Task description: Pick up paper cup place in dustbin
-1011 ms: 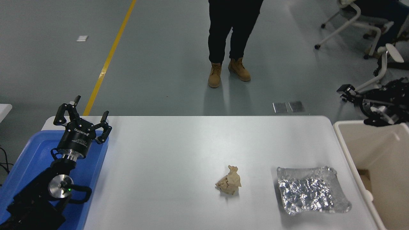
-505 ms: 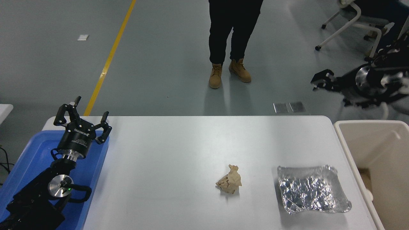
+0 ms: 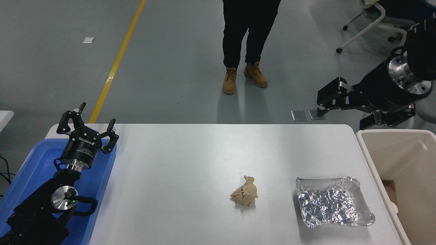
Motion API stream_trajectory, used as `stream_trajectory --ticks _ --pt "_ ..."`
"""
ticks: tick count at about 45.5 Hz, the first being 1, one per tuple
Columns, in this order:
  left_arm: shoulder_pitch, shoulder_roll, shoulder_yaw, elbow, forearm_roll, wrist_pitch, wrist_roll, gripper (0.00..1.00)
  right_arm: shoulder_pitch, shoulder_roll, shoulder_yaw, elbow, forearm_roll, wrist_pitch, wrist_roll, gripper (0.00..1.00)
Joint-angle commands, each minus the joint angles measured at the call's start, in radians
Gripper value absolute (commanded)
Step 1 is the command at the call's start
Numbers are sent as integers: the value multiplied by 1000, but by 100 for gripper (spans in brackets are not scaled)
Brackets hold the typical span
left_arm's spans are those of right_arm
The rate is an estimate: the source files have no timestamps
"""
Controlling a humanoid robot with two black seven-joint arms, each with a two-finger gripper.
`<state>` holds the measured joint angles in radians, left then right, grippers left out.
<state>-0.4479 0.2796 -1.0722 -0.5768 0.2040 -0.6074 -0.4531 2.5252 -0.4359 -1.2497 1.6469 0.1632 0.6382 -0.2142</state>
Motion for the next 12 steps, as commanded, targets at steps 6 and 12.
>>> stream_trajectory --ticks 6,12 --pt "0 1 0 0 2 0 -1 98 23 3 7 10 -4 46 1 100" --pt "0 0 0 0 0 0 -1 98 21 3 9 10 -5 47 -1 100"
